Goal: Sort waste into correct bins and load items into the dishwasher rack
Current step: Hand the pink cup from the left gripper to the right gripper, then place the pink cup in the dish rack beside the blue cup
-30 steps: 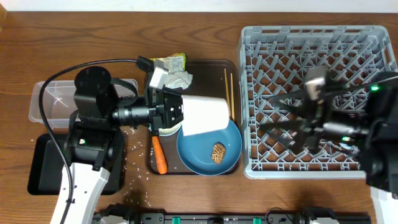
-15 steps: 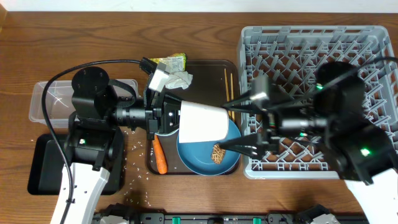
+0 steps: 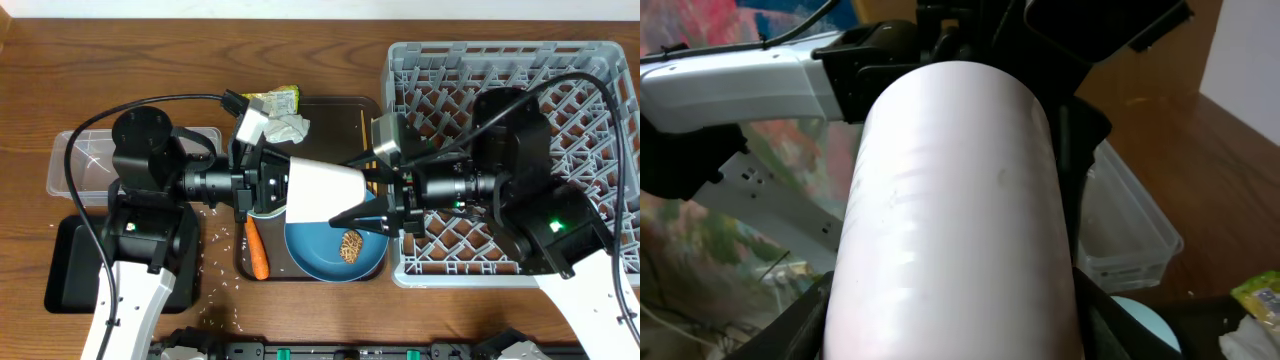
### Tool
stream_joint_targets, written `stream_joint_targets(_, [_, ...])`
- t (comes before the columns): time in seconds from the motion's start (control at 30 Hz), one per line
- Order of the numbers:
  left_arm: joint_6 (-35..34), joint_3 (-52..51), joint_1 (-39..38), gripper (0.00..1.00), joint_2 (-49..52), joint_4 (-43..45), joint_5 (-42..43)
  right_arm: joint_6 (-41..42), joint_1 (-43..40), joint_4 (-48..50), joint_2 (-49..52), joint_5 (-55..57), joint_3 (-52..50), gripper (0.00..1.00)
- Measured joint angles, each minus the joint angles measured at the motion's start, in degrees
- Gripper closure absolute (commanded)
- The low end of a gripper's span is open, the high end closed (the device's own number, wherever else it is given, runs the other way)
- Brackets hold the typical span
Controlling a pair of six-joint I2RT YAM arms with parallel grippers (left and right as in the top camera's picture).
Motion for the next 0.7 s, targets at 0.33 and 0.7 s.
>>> stream_joint_targets(0.33, [-0.70,0.00,-0.09,0.30,0.00,7.37,-1.18,-0.17,-1.86,-14.84,-8.85,17.68,0.04,0.67])
stream_joint_targets(0.7, [-1.73,0.00,0.07,0.30,0.02,7.61,-1.22,6.54,-16.04,-28.13,-15.28,51.45,0.04,0.67])
